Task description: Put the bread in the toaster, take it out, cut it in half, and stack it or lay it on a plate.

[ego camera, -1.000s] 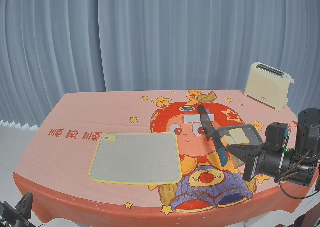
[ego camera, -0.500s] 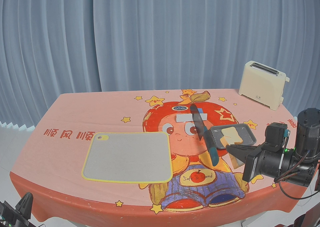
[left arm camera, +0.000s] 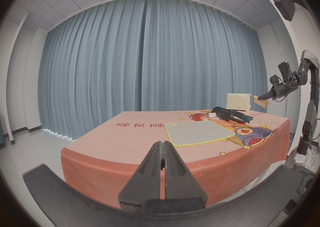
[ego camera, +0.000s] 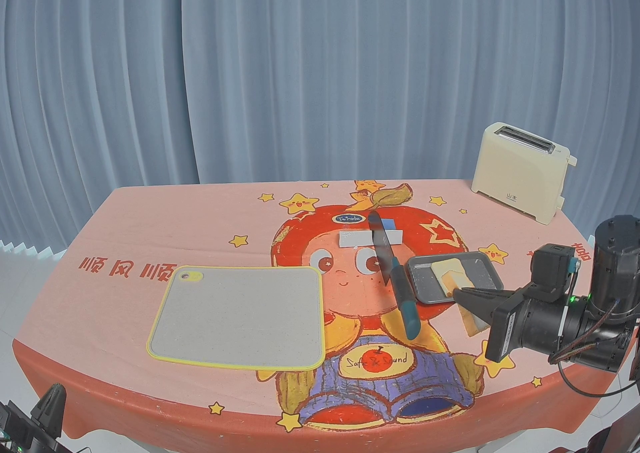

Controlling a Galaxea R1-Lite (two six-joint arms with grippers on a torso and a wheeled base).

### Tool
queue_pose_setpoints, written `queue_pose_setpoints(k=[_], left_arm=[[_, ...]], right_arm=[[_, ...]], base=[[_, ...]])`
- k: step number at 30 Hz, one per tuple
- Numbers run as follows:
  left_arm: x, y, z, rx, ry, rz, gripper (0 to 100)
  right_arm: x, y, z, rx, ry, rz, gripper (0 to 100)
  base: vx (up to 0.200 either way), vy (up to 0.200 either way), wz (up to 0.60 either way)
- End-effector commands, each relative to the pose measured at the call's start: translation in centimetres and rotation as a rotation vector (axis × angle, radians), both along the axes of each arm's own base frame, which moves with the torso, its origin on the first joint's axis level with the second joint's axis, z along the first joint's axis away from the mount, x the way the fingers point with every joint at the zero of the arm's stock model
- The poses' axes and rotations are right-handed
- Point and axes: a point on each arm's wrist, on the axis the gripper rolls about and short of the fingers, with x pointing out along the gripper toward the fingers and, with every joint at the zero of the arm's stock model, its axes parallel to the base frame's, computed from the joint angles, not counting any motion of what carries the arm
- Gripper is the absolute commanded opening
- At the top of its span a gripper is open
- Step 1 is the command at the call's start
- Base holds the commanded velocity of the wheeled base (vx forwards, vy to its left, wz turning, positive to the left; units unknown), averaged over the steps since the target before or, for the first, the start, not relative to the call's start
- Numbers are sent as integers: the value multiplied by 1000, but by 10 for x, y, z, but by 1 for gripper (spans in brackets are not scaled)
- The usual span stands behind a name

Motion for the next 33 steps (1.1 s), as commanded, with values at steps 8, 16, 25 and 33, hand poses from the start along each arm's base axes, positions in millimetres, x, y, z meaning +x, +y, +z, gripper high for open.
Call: queue_pose_setpoints(k=[8, 16, 25, 33], left_arm=[[1, 0, -5, 1, 18, 1, 0], [1, 0, -5, 1, 18, 1, 0], [1, 0, -5, 1, 18, 1, 0], [1, 0, -5, 1, 18, 1, 0]], right_arm=[[0, -2, 0, -30, -28, -24, 0], [1, -4, 0, -37, -30, -44, 0], [2, -4, 0, -36, -31, -52, 0], [2, -4, -1, -29, -23, -51, 0]], base=[[0, 0, 0], [0, 0, 0], [0, 0, 0], [0, 0, 0]])
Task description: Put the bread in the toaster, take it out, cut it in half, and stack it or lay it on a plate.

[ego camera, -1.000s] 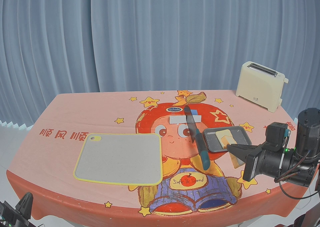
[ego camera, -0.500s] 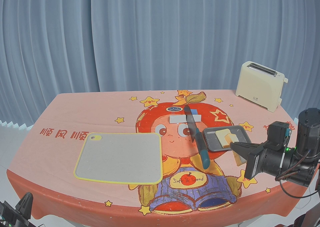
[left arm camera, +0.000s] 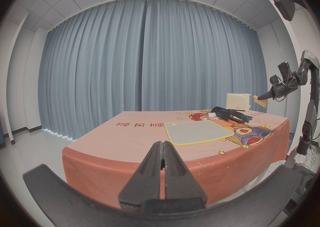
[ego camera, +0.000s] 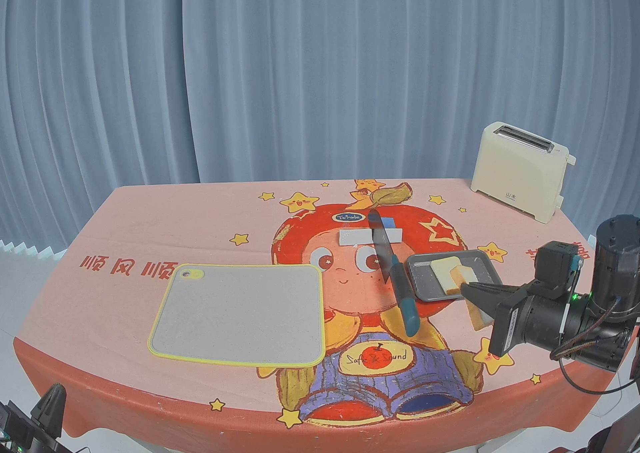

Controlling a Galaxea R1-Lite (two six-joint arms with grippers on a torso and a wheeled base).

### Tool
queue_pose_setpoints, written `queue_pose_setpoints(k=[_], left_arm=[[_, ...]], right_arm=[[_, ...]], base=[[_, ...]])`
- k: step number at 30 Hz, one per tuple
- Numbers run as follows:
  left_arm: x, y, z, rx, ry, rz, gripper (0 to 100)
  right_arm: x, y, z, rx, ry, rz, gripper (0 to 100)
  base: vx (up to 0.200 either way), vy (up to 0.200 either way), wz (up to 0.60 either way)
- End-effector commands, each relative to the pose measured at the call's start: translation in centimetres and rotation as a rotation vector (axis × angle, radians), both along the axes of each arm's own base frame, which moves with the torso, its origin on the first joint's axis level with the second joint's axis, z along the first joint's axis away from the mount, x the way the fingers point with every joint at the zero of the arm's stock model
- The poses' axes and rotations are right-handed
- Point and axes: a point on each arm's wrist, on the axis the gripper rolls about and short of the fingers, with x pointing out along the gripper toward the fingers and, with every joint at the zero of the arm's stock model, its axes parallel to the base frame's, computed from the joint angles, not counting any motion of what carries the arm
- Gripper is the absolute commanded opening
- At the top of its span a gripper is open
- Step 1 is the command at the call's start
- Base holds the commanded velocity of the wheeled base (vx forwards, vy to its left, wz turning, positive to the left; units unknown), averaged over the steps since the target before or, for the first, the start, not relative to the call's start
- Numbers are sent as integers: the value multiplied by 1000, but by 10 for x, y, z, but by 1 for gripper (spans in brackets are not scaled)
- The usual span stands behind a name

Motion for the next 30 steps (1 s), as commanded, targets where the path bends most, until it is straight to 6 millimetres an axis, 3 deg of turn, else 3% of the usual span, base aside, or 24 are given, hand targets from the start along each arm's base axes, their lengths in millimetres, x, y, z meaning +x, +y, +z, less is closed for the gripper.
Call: queue_pose_setpoints(k=[1, 7, 11, 16, 21, 30], left_arm=[[1, 0, -5, 1, 19, 0, 0], [1, 0, -5, 1, 19, 0, 0], [1, 0, -5, 1, 19, 0, 0], [1, 0, -5, 1, 19, 0, 0], [1, 0, -5, 1, 19, 0, 0], [1, 0, -5, 1, 19, 0, 0]], right_arm=[[0, 0, 0, -5, -5, 0, 0], [5, -7, 2, -48, -26, -22, 0], [19, -18, 3, -80, -47, -85, 0], [30, -18, 11, -71, -61, -115, 0], [49, -21, 7, -132, -58, -151, 0], [81, -7, -4, -171, -21, -165, 0]], base=[[0, 0, 0], [0, 0, 0], [0, 0, 0], [0, 0, 0], [0, 0, 0], [0, 0, 0]])
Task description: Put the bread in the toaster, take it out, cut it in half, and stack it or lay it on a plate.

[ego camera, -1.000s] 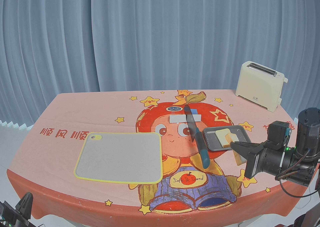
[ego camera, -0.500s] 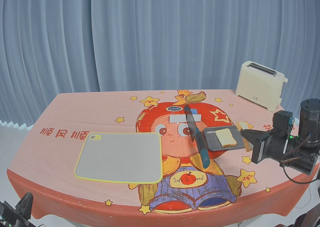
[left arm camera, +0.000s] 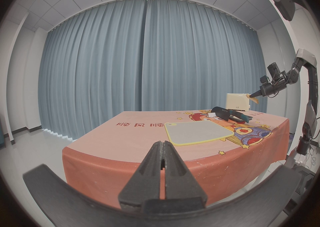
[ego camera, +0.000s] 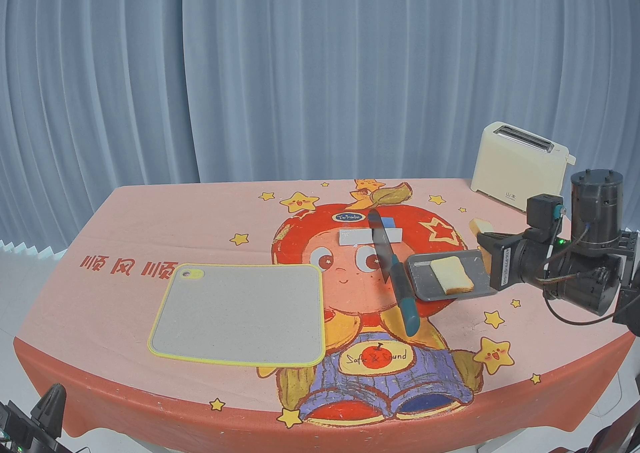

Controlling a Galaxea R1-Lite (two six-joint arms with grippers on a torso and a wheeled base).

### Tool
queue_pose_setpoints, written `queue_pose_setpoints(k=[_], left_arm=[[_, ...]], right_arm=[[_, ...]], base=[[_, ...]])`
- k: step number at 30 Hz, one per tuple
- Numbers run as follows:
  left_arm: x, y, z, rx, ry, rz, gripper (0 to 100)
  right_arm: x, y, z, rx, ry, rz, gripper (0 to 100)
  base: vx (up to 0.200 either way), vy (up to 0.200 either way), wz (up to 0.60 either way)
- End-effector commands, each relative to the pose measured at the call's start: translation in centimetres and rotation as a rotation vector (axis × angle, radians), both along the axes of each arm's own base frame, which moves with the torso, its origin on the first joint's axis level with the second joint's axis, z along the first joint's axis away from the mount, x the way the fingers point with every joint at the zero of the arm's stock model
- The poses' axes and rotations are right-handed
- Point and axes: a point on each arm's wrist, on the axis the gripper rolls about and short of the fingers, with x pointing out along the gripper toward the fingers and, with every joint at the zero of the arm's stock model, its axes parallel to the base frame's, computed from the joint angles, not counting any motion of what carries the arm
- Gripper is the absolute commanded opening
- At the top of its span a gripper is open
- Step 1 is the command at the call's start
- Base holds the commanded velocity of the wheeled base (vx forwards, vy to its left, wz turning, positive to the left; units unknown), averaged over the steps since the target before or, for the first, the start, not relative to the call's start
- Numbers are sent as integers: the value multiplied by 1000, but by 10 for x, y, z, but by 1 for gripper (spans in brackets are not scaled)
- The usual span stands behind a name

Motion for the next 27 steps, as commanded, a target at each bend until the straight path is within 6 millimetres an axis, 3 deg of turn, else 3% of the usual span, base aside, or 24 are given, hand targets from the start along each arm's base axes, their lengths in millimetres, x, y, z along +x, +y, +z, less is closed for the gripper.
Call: queue_pose_setpoints(k=[1, 14, 27], left_arm=[[1, 0, -5, 1, 19, 0, 0], [1, 0, -5, 1, 19, 0, 0], [1, 0, -5, 1, 19, 0, 0]], right_arm=[[20, 11, -11, -27, 35, -5, 0], [43, 25, -20, -108, 164, -6, 0], [70, 38, -49, -202, 263, -46, 0]], base=[[0, 0, 0], [0, 0, 0], [0, 0, 0]])
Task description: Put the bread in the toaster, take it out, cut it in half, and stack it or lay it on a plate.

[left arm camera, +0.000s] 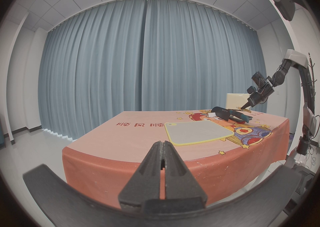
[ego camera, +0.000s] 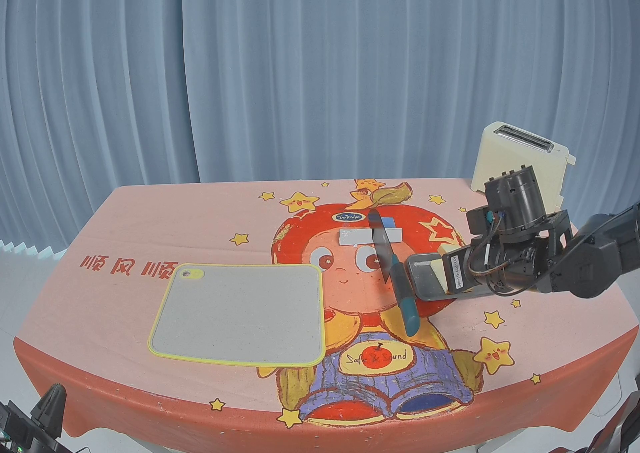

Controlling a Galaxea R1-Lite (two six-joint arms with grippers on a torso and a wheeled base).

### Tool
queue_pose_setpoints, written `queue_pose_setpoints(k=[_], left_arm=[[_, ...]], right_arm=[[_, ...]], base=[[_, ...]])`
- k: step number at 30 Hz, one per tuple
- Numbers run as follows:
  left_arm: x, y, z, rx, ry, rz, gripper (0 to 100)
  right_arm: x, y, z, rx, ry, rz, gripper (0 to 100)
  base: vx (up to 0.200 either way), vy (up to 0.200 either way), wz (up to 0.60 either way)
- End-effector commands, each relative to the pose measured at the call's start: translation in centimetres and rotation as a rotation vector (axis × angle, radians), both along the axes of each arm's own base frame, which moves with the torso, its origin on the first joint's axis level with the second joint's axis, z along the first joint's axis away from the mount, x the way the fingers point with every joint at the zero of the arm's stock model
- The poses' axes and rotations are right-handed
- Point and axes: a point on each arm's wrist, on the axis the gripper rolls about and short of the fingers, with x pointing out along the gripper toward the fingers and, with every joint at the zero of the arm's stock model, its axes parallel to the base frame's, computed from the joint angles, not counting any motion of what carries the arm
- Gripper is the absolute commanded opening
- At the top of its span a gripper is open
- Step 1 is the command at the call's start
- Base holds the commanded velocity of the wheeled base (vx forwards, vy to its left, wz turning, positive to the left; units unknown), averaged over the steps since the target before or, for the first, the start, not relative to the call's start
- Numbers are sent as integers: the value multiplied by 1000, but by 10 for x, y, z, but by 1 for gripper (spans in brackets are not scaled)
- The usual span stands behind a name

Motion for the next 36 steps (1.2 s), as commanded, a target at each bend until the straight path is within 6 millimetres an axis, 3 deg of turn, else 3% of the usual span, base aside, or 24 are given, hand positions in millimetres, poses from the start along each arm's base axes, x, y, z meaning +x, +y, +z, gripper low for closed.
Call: queue_pose_setpoints(k=[1, 36], left_arm=[[1, 0, -5, 1, 18, 0, 0], [1, 0, -5, 2, 20, 0, 0]], right_arm=[[13, 6, -19, -56, 30, -21, 0], [28, 12, -33, -94, 43, -43, 0]], base=[[0, 0, 0], [0, 0, 0]])
